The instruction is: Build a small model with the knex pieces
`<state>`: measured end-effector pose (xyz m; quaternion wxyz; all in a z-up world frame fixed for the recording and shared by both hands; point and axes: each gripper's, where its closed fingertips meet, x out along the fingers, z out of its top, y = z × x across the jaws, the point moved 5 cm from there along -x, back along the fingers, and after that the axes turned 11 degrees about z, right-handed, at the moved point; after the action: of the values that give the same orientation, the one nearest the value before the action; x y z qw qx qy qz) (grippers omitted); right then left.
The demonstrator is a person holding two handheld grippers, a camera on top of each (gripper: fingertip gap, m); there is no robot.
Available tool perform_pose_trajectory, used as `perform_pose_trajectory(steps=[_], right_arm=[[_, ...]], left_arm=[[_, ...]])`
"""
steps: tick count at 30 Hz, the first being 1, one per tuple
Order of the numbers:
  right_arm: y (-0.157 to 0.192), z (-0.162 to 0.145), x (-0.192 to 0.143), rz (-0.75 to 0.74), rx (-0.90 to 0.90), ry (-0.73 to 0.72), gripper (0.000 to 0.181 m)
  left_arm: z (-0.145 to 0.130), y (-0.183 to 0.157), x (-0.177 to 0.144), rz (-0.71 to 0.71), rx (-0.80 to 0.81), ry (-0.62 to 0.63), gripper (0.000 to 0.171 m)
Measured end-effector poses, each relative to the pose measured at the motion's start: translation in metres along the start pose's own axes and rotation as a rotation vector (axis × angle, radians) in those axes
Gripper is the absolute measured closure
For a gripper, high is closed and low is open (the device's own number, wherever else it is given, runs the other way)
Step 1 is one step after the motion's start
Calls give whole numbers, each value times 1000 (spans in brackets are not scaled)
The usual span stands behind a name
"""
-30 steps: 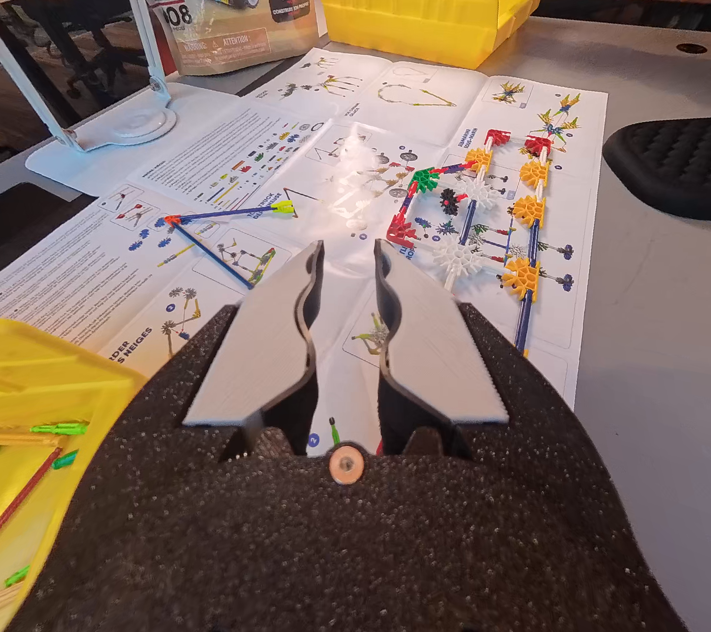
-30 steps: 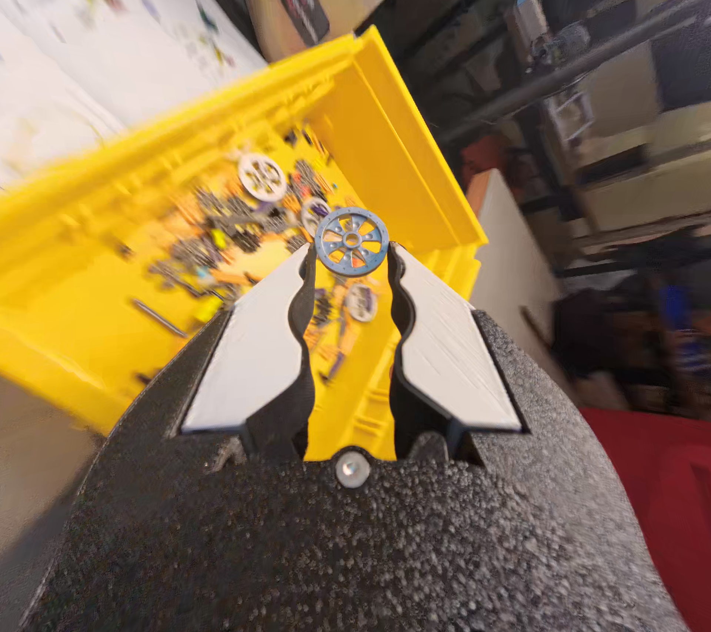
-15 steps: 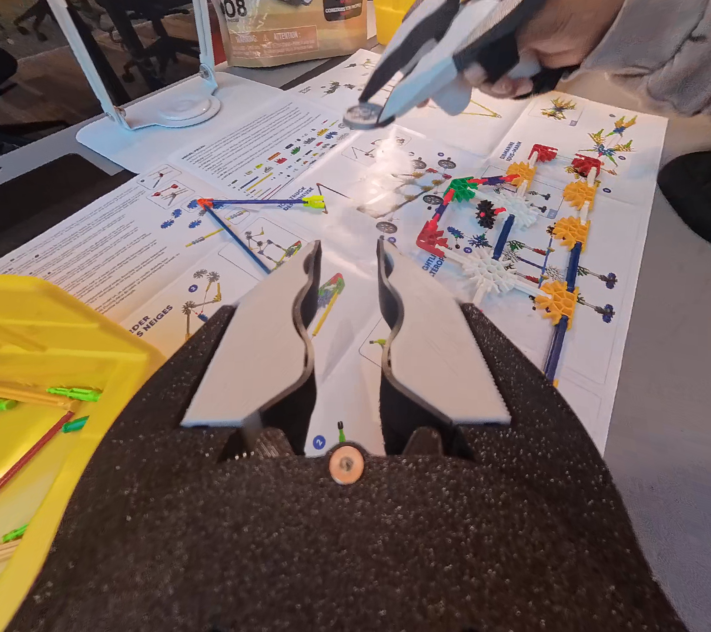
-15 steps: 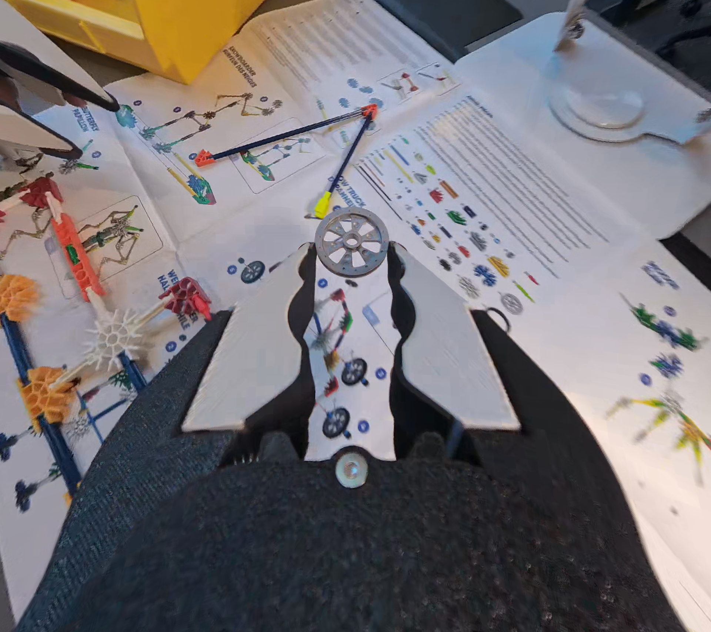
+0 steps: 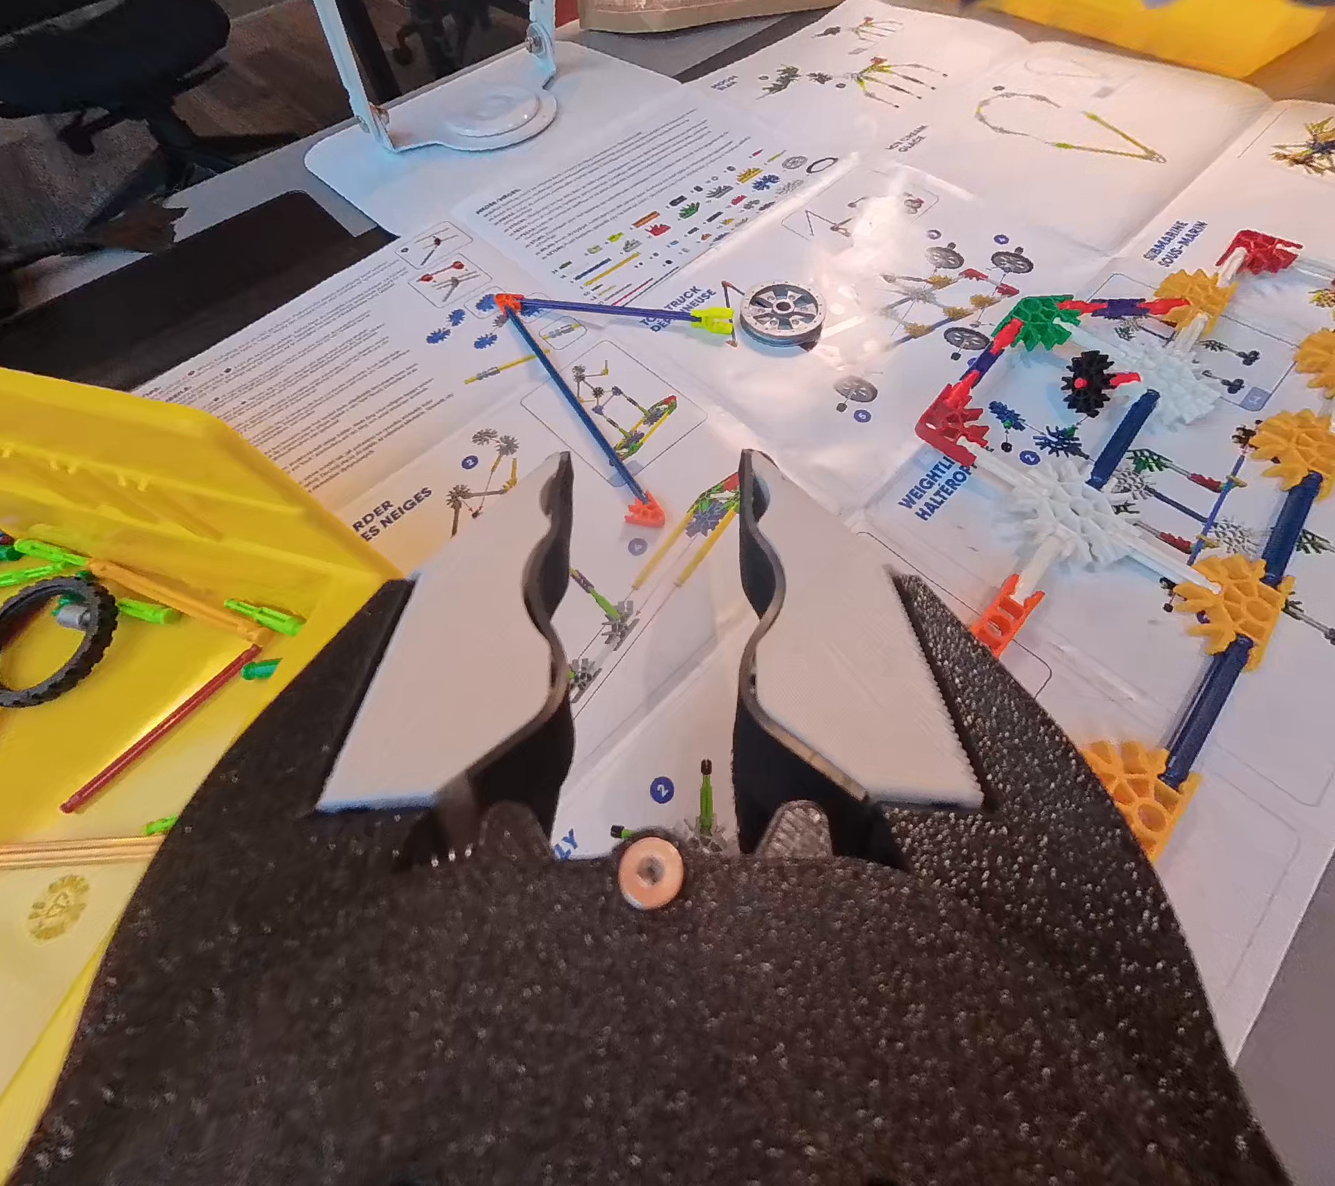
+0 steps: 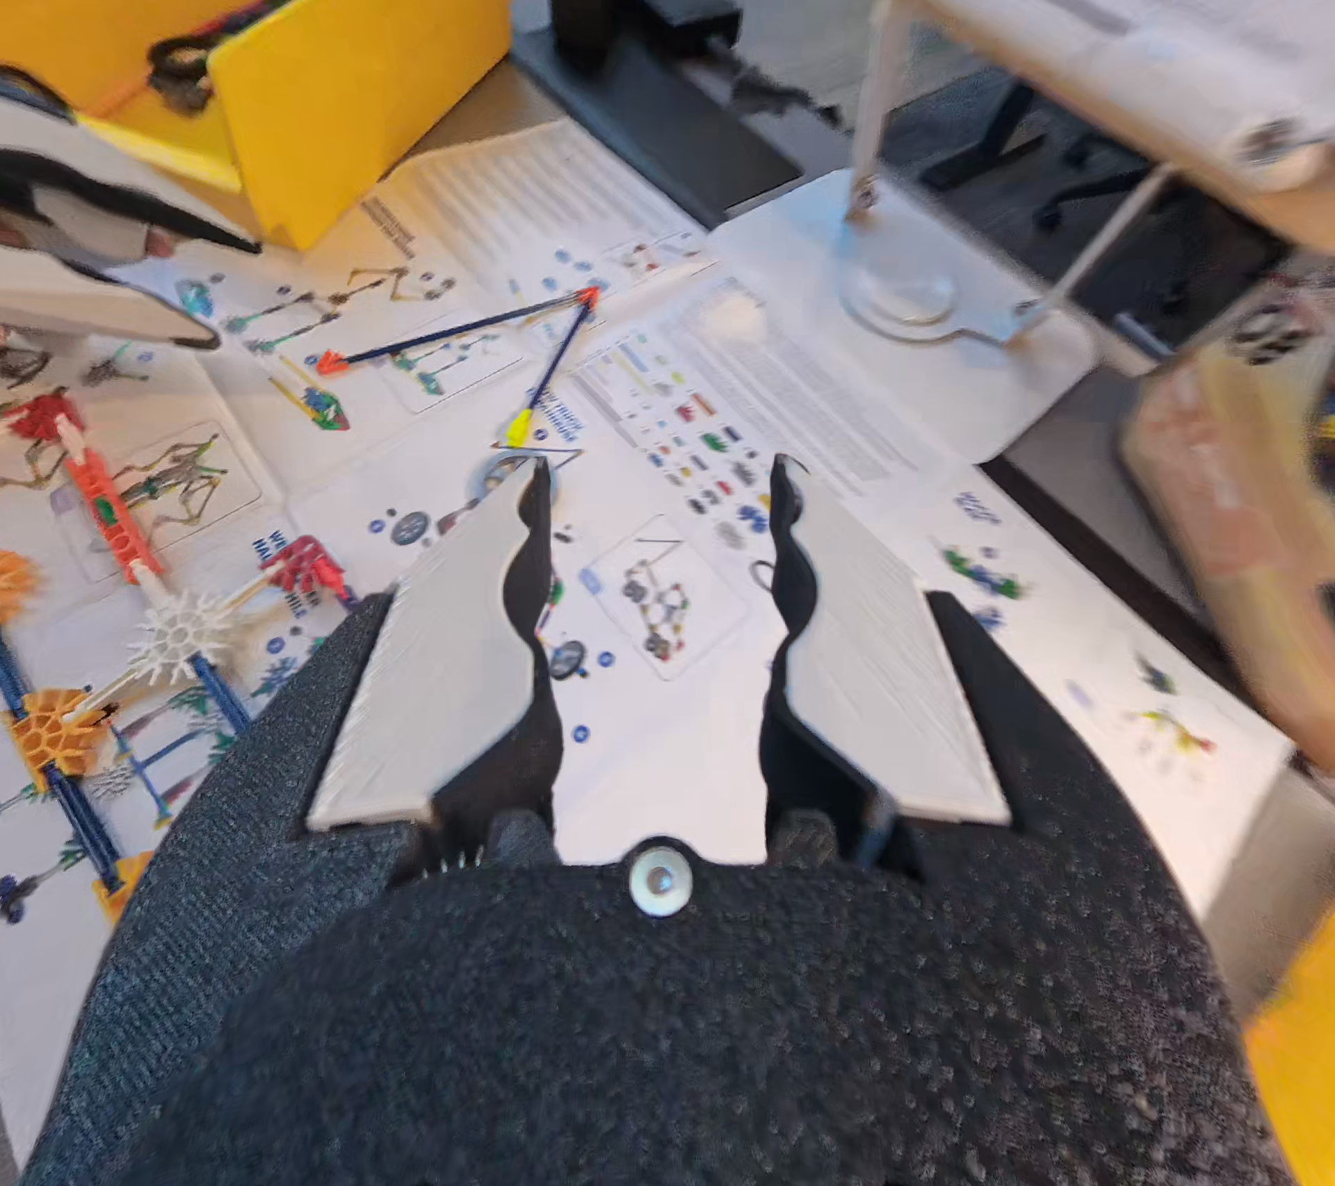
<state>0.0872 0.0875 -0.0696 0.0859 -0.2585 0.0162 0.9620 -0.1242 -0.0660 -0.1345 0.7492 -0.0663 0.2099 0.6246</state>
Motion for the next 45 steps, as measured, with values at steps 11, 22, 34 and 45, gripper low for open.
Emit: perform_pose_trajectory(steps=[11,22,34,45], right_arm=[[-205,-96,-241,-767,363,106,135],[-245,-179,-231,-809,418,566,162],[-272,-225,-204,-968,887,296,141],[-243,-196,-196,-481,1063,30,158]], left_arm=[[7,8,-5,15,-31,-36,127],[6,11,-5,2,-57,-43,129],[4,5,-4,-37,-53,-36,130],[4,2,-4,-65,-52,-39,131]])
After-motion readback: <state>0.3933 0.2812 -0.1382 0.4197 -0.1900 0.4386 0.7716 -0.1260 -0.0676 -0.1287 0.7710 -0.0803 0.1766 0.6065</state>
